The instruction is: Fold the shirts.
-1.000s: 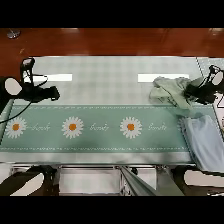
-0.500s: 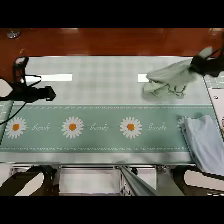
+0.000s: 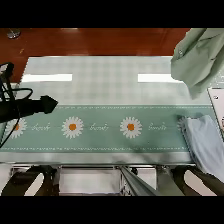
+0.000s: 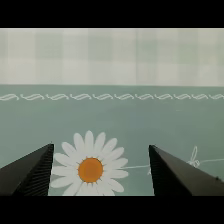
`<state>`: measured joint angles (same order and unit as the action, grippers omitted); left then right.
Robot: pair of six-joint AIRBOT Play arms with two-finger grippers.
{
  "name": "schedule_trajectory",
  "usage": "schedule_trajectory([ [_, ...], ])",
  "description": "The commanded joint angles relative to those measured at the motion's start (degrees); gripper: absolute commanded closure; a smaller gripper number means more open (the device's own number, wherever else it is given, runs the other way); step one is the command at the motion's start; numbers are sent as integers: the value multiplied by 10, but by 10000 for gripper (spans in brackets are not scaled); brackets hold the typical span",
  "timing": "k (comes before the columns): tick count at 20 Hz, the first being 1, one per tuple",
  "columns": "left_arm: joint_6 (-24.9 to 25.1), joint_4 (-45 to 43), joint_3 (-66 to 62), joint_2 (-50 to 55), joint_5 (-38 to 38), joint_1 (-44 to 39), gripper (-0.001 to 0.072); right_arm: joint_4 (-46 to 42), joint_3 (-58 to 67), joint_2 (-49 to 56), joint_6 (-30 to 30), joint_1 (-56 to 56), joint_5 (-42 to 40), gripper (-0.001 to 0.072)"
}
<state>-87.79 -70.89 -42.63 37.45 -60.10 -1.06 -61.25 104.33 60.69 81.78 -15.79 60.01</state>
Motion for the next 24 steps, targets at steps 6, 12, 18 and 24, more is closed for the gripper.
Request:
schedule_trajectory([
  [6,-2,39,38,-16,9,-40,4,93,67,-54,-48,0,137,688],
  [12,-5,39,40,-8,15,-40,5,176,15,-54,-50,53,203,688],
  [18,-5,39,40,8,15,-40,5,14,-208,-42,38,381,23,687],
  [24,-5,46,50,48,0,-46,5,-15,-320,102,82,426,-25,687],
])
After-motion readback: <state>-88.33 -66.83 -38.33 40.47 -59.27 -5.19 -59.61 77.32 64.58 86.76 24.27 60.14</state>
